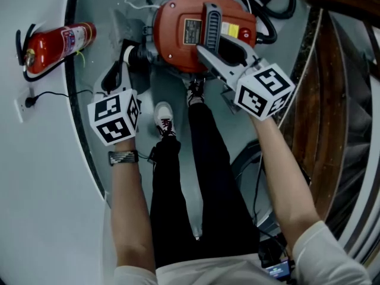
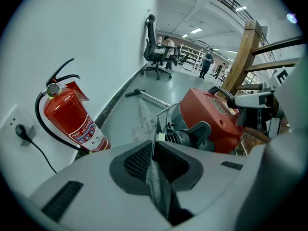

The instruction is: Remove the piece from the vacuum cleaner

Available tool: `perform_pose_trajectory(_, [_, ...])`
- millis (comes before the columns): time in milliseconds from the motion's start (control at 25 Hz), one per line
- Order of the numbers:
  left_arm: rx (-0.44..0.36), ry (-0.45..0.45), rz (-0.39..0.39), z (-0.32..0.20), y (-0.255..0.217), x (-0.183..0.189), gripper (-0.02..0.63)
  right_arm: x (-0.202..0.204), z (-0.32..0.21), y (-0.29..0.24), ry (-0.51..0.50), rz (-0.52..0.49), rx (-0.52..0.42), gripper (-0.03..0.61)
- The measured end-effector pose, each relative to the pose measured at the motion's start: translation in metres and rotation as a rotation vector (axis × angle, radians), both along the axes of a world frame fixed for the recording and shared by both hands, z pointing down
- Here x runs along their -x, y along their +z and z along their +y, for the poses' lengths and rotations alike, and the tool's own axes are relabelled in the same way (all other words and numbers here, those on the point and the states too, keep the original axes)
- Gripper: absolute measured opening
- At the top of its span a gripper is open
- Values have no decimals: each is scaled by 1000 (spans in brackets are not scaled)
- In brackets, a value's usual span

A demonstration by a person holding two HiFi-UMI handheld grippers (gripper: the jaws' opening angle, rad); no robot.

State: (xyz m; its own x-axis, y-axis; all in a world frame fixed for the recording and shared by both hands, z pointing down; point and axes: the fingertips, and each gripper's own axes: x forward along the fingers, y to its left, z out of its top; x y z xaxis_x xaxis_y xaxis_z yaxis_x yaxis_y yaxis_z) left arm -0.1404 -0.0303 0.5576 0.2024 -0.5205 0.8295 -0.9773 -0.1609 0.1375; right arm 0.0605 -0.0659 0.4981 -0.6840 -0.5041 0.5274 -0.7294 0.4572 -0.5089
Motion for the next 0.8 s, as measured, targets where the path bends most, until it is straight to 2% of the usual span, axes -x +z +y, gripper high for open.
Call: perform_pose_trajectory(800, [21, 17, 10, -1, 1, 1, 40, 1, -1, -1, 0, 1, -4, 207])
